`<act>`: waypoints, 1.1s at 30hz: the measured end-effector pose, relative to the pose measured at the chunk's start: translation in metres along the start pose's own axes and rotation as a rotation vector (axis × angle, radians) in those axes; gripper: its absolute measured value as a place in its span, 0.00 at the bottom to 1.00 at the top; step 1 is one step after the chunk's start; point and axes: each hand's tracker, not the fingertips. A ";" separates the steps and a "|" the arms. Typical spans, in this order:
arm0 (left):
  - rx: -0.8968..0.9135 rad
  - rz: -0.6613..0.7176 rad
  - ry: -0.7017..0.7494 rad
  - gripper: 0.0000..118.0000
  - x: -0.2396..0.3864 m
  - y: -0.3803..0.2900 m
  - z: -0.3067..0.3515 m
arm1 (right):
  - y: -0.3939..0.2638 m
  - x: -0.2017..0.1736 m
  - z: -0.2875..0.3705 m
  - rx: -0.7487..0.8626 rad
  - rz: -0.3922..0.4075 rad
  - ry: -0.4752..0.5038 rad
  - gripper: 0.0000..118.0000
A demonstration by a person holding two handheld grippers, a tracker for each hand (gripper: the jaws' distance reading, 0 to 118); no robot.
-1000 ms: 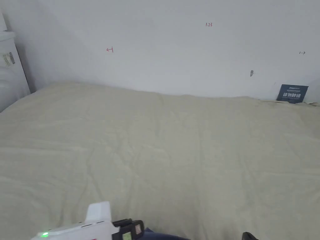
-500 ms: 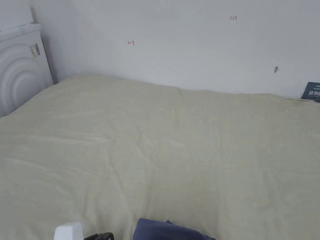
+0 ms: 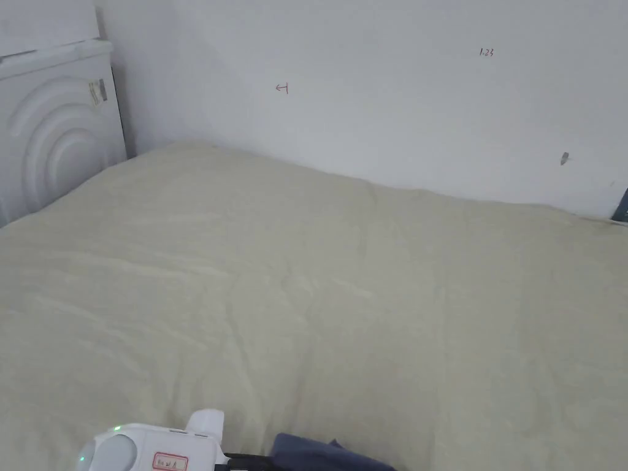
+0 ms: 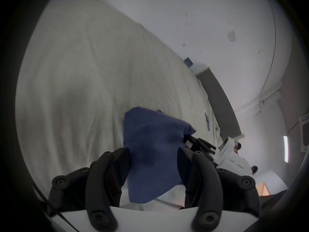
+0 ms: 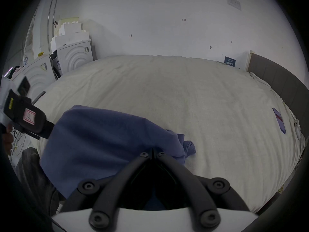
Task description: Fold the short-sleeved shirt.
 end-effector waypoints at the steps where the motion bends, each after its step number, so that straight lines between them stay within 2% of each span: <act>1: -0.022 -0.011 -0.002 0.56 -0.004 0.004 -0.006 | 0.000 0.000 0.000 0.000 -0.002 0.001 0.00; 3: -0.075 0.001 0.007 0.56 -0.012 0.012 -0.020 | 0.000 0.001 0.000 0.001 -0.008 0.002 0.00; 5: -0.086 0.002 -0.062 0.58 -0.009 0.013 -0.022 | -0.001 0.001 0.000 0.004 -0.014 0.004 0.00; 7: -0.095 0.001 -0.072 0.59 -0.012 0.019 -0.023 | -0.002 0.002 0.001 0.008 -0.016 0.005 0.00; 9: -0.125 -0.019 -0.072 0.55 -0.016 0.023 -0.019 | -0.001 0.001 0.003 0.012 -0.018 0.005 0.00; 15: -0.028 0.012 -0.040 0.56 -0.034 0.028 0.005 | 0.002 -0.002 0.008 0.008 -0.012 0.008 0.00; 19: -0.054 0.053 -0.038 0.56 -0.040 0.028 -0.002 | 0.002 -0.002 0.006 0.008 -0.002 0.002 0.00; 21: -0.083 0.040 -0.109 0.56 -0.031 0.025 -0.011 | 0.002 -0.001 0.005 0.008 -0.004 0.003 0.00; 24: -0.126 -0.010 -0.095 0.56 -0.024 0.022 -0.026 | 0.003 -0.001 0.006 0.006 -0.003 0.005 0.00; 28: -0.111 0.014 -0.118 0.56 -0.025 0.021 -0.030 | 0.004 -0.002 0.008 0.005 0.000 0.004 0.00; 29: -0.110 0.012 -0.119 0.54 -0.024 0.020 -0.030 | 0.002 0.000 0.004 0.005 0.000 0.003 0.00; 32: -0.107 -0.005 -0.099 0.31 -0.025 0.015 -0.034 | 0.002 -0.001 0.004 0.007 0.006 -0.002 0.00; 33: -0.105 -0.009 -0.105 0.27 -0.024 0.012 -0.036 | 0.001 -0.001 0.003 0.009 0.007 -0.004 0.00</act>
